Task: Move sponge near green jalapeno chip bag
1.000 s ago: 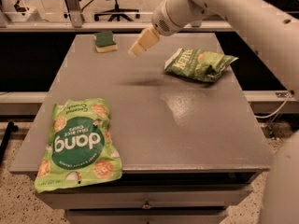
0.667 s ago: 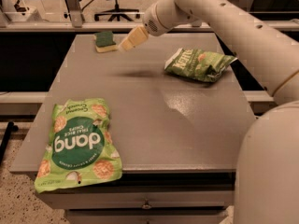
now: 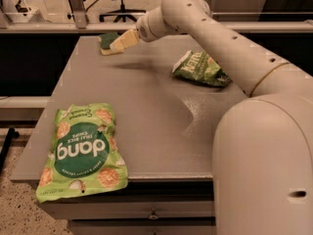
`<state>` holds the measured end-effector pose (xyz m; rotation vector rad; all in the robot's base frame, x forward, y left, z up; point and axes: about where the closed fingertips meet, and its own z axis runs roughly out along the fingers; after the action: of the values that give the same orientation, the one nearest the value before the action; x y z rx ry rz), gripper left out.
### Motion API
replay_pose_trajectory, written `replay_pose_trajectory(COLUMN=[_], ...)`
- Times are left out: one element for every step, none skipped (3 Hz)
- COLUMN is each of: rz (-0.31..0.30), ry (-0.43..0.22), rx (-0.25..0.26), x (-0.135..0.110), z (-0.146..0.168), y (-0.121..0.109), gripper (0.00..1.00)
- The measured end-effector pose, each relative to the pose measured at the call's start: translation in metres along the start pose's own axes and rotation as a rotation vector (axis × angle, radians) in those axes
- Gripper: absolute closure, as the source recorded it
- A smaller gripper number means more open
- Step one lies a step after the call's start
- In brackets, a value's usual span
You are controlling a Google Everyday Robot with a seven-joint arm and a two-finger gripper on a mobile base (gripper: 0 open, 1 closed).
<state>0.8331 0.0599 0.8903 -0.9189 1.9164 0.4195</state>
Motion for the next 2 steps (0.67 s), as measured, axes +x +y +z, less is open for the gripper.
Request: replay_pose_trajectory(rz=[0.008, 0.005], ry=[0.001, 0.012], rx=[0.027, 0.029], x=[-0.002, 0.001], z=[0.022, 0.037], y=[-0.003, -0.002], gripper=[0.00, 0.00])
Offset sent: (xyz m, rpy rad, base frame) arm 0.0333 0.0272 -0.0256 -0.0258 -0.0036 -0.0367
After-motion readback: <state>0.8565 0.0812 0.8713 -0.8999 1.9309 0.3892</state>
